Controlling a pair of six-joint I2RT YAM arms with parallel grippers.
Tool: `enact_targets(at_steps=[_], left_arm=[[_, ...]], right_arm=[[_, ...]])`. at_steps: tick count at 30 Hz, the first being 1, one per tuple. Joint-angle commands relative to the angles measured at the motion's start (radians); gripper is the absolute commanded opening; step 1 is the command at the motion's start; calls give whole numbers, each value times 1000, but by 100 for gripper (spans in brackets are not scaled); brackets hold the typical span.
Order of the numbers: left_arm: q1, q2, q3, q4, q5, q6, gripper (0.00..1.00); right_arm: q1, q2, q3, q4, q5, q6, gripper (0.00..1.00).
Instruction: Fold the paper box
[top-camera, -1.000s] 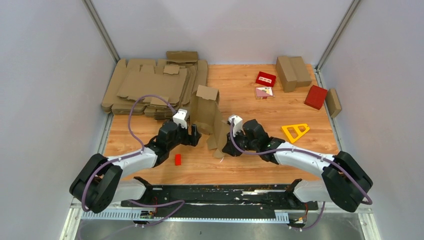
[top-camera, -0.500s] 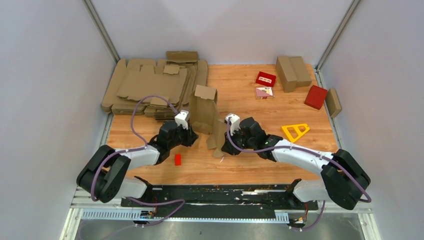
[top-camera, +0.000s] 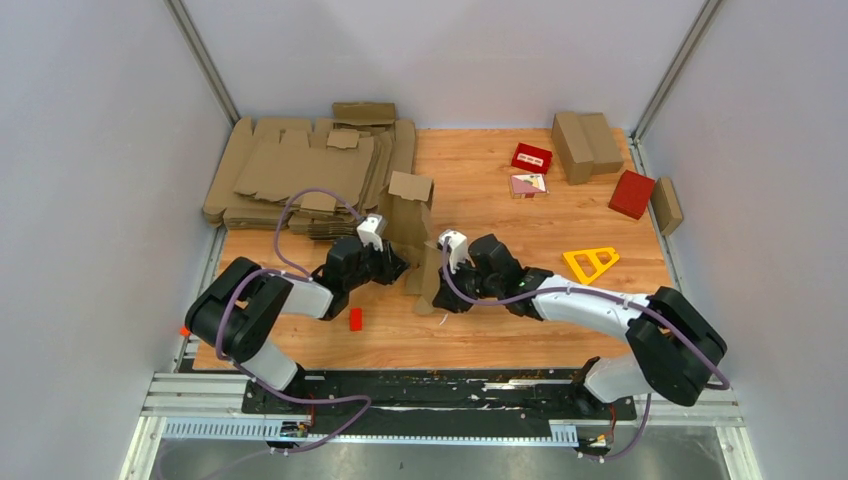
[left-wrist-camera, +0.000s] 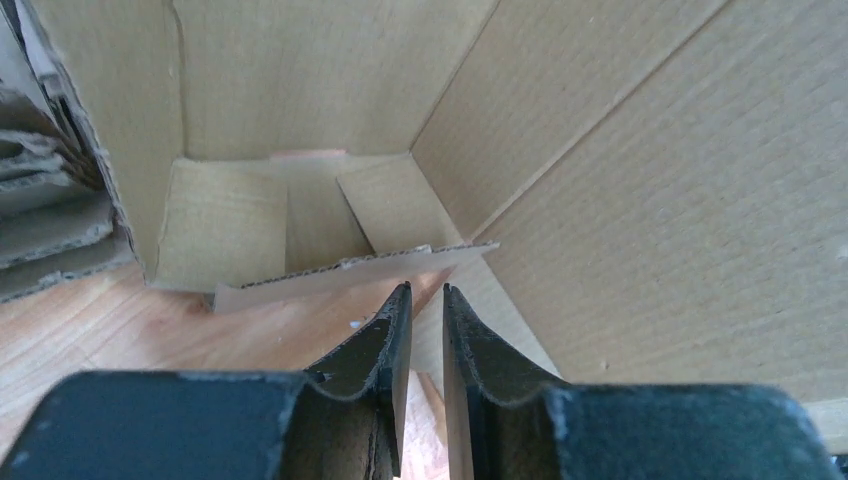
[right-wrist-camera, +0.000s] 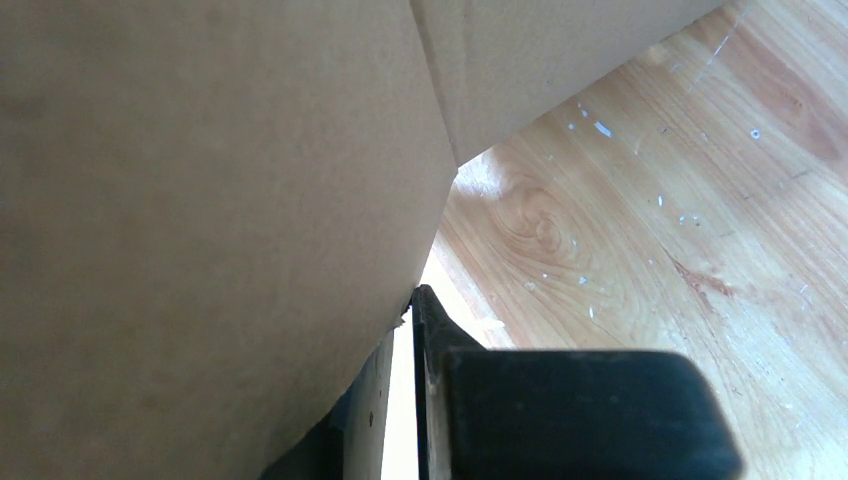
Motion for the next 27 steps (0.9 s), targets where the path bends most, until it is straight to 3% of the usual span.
enact_targets(at_steps=[1, 10, 18, 24, 27], left_arm=[[10, 16, 15, 138, -3, -36, 24], [17, 40, 9, 187, -16, -67, 24], [18, 53, 15, 191, -22, -69, 24], [23, 54, 20, 189, -34, -67, 25], [27, 59, 24, 193, -35, -70, 25]], right_arm=[[12, 27, 69, 32, -26, 9, 14], [30, -70, 49, -39, 110, 13, 50], [28, -93, 46, -50, 137, -2, 85], [28, -169, 47, -71, 158, -26, 99], [28, -187, 81, -110, 166, -50, 100]])
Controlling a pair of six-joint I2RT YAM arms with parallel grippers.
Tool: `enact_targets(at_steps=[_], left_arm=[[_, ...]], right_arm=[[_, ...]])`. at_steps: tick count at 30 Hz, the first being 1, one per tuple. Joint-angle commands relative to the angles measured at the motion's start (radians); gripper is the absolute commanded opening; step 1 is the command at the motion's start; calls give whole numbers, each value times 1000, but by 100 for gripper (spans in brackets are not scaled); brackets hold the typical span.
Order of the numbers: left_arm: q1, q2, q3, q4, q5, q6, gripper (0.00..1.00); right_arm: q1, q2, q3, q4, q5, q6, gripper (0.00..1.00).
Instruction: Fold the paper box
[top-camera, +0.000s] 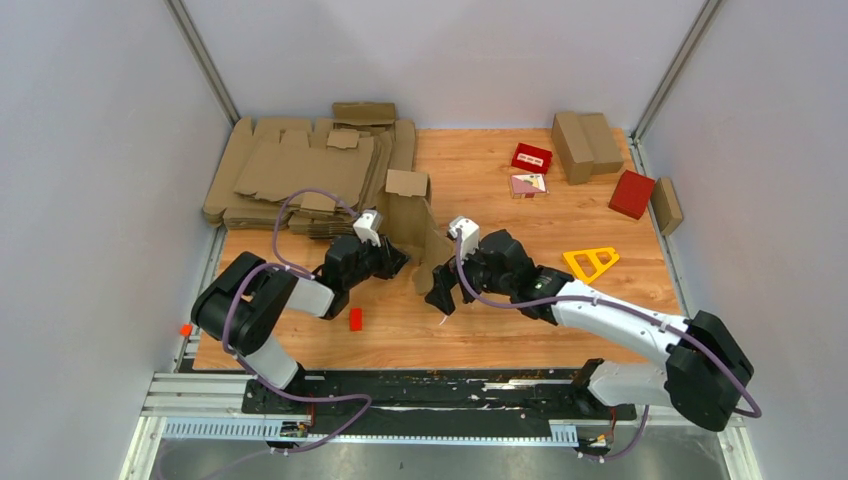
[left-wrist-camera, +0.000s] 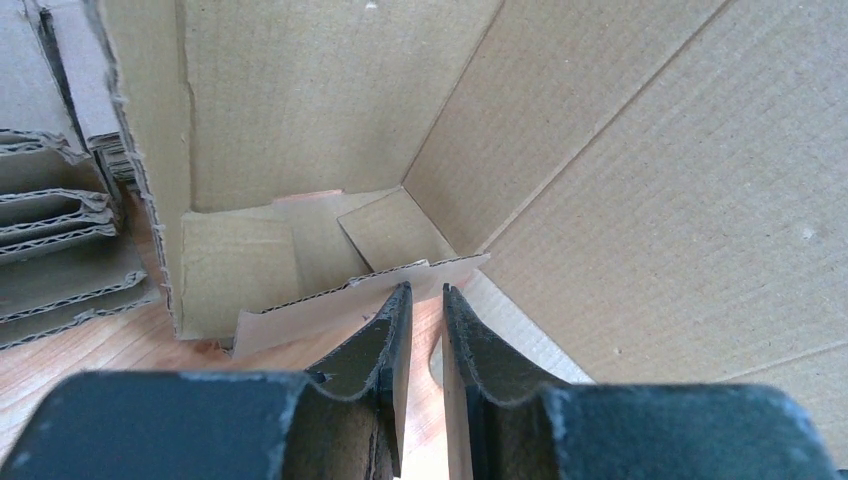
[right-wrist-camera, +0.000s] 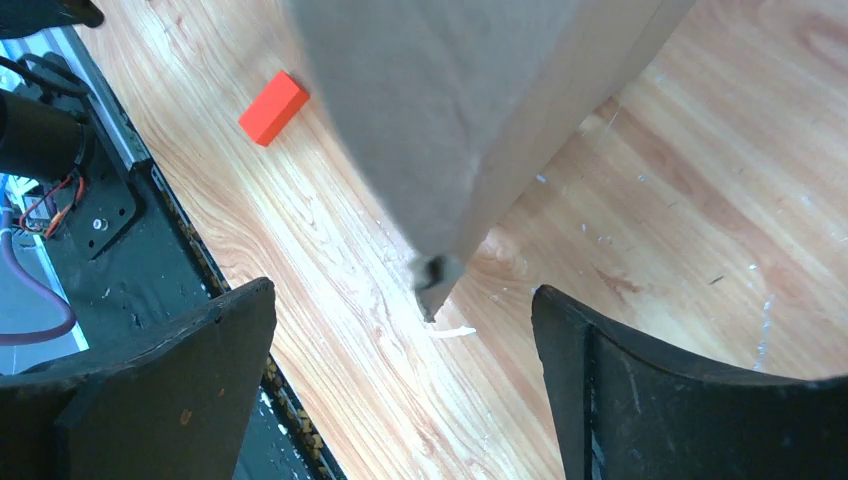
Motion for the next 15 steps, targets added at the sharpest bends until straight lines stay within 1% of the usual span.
enact_targets(at_steps=[1, 6, 9, 12, 15], left_arm=[[13, 10, 25, 50, -17, -9, 25], [19, 13, 28, 45, -14, -12, 25], [21, 15, 29, 40, -11, -14, 25], [23, 11, 29, 38, -13, -13, 25], [23, 9, 29, 33, -15, -12, 25]], right_arm=[[3, -58, 45, -36, 25, -46, 100], [3, -146, 52, -55, 11, -50, 100], [3, -198, 79, -106, 30, -64, 100], [2, -251, 135, -176, 89, -99, 100], [-18, -299, 191, -210, 157, -123, 100]])
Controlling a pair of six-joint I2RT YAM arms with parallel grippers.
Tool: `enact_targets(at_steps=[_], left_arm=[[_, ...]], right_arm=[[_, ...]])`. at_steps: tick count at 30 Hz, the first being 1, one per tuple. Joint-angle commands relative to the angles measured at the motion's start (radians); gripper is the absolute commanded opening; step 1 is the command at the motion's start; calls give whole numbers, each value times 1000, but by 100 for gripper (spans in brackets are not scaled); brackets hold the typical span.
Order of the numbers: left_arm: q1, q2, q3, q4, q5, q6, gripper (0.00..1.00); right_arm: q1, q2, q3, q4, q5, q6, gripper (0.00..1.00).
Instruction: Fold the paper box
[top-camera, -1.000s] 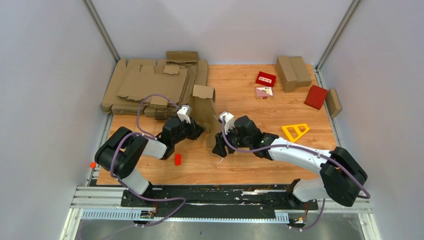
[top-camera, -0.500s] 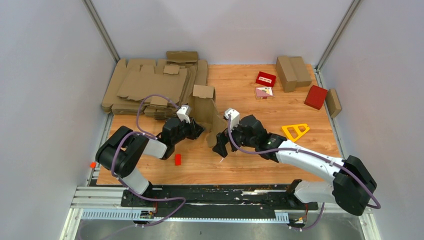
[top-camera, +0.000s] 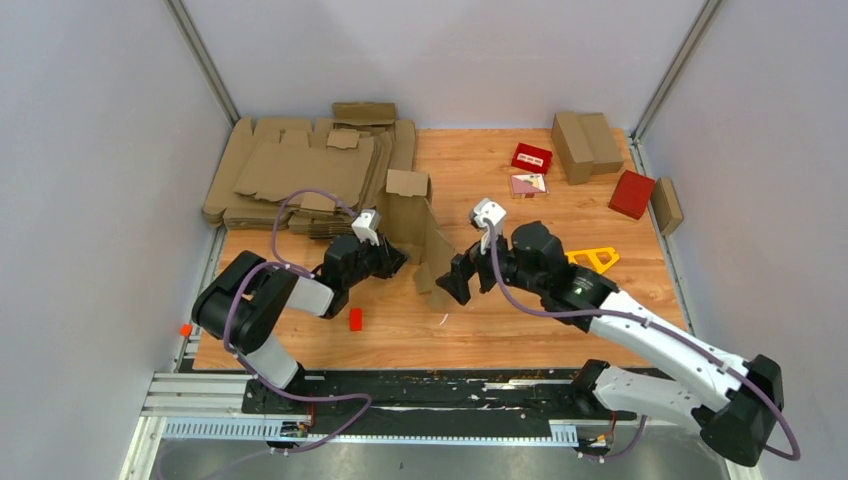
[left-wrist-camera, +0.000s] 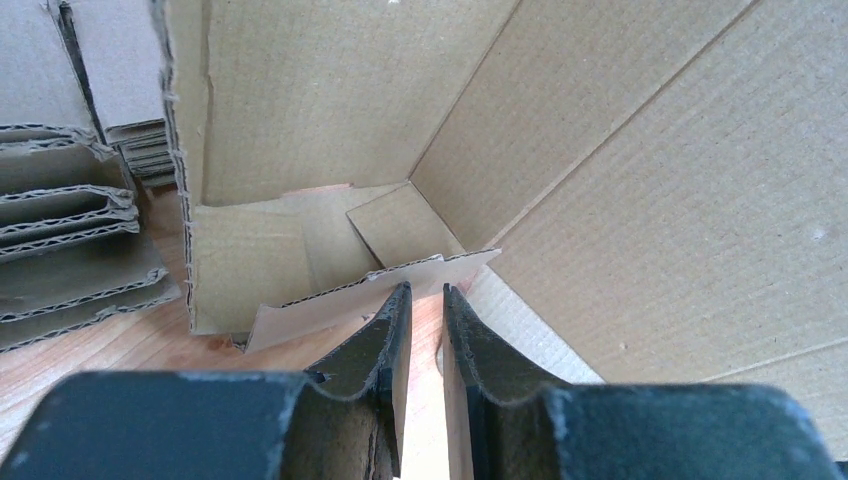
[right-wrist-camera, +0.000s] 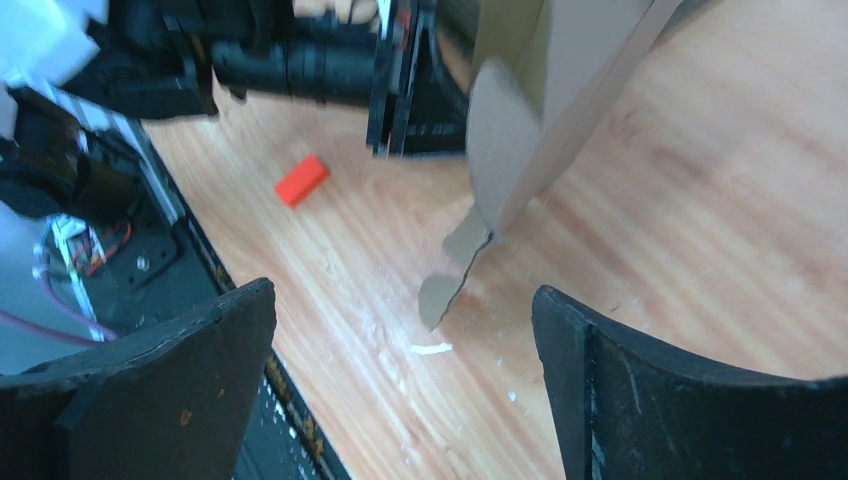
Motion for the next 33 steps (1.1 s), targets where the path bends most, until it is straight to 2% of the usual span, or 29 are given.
enact_targets(at_steps=[1, 3, 6, 11, 13, 17, 22, 25, 30, 33], left_arm=[[7, 0, 27, 33, -13, 0, 25], [8, 2, 27, 35, -12, -1, 25], [8, 6, 27, 35, -12, -3, 25], [9, 15, 30, 36, -6, -8, 25], [9, 14, 31, 38, -5, -8, 25], [9, 11, 27, 39, -2, -10, 25], [9, 13, 23, 41, -3, -6, 25], [9, 7, 21, 40, -2, -6, 25], [9, -5, 19, 34, -2, 1, 25], [9, -7, 18, 34, 2, 0, 25]], right_arm=[[-35, -72, 130, -58, 118, -56, 100], [-96, -47, 188, -88, 125, -46, 99], [-240, 41, 273, -106, 42, 8, 98], [-485, 244, 355, 17, -113, 142, 95], [-523, 363, 407, 57, -135, 195, 93], [-536, 621, 503, 161, -267, 273, 85], [-524, 912, 617, 378, -472, 366, 84], [-521, 1076, 729, 419, -546, 404, 84], [-482, 1287, 935, 428, -720, 433, 67], [-448, 1362, 992, 429, -808, 426, 54]])
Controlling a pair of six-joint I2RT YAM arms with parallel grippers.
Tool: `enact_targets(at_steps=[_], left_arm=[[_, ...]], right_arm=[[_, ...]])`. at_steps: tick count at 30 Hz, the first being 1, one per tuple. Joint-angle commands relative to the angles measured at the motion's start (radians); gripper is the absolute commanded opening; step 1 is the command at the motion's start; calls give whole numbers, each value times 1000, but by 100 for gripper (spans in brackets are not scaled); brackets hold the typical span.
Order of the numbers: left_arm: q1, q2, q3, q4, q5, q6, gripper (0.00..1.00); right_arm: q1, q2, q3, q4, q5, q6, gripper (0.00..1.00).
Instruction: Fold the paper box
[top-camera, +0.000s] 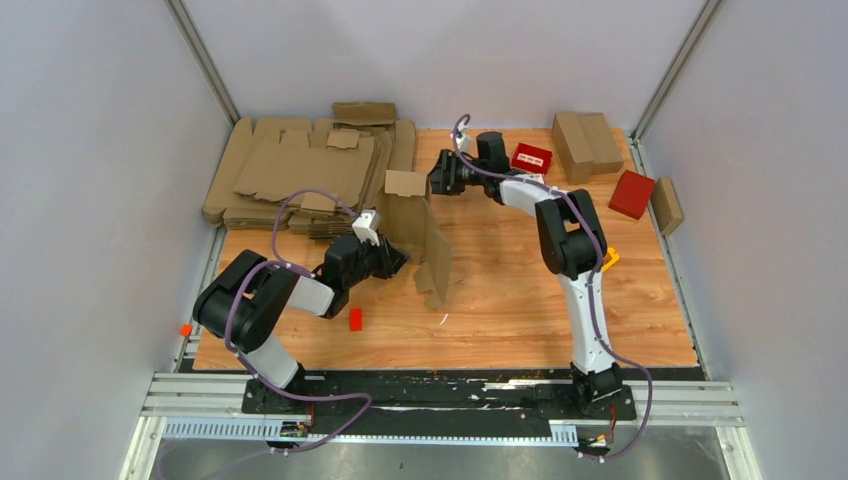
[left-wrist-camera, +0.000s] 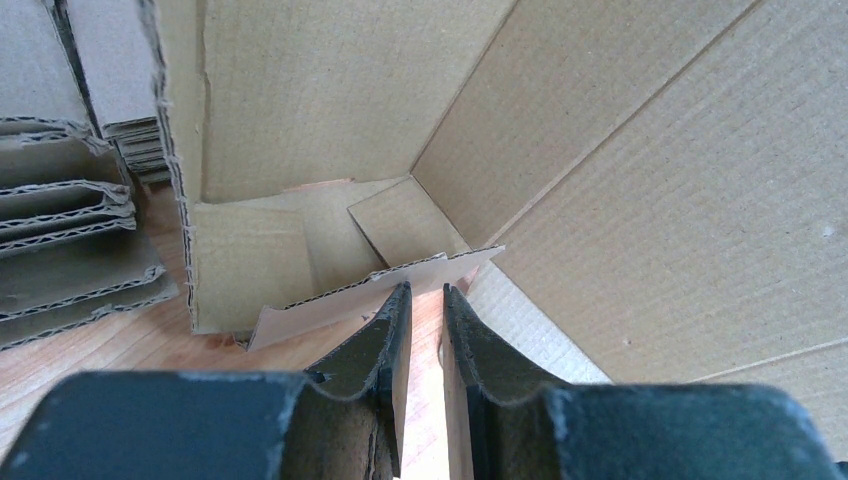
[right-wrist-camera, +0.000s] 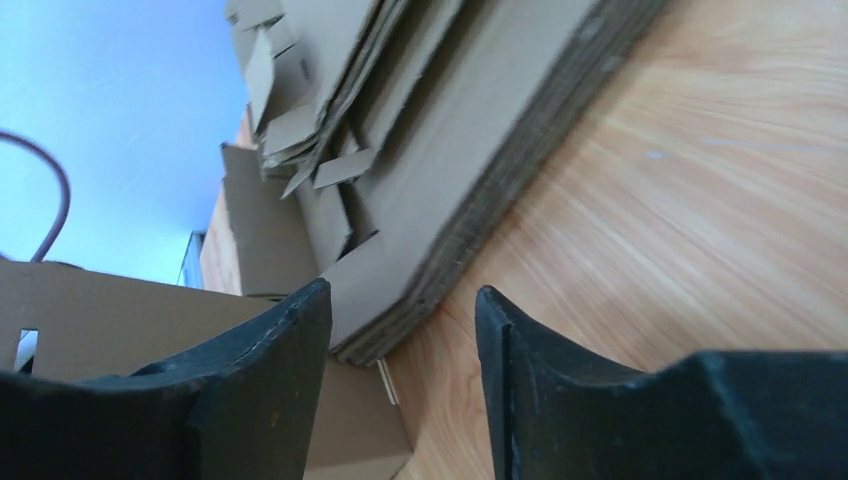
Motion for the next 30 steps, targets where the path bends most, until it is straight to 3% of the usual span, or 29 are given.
enact_targets(at_steps=[1, 4, 9, 18, 30], left_arm=[[7, -16, 16, 35, -2, 4, 25], [7, -18, 14, 37, 1, 2, 25], [7, -18, 12, 48, 12, -5, 25], [7, -41, -11, 60, 24, -6, 25], [-9, -35, -60, 118, 79, -57, 25]], right_arm=[[57, 68, 87, 103, -212, 33, 49], [60, 68, -6, 203, -260, 79, 34], [73, 31, -176, 354, -287, 129, 20], [94, 20, -312, 429, -319, 157, 18], [101, -128, -549, 463, -242, 123, 17]])
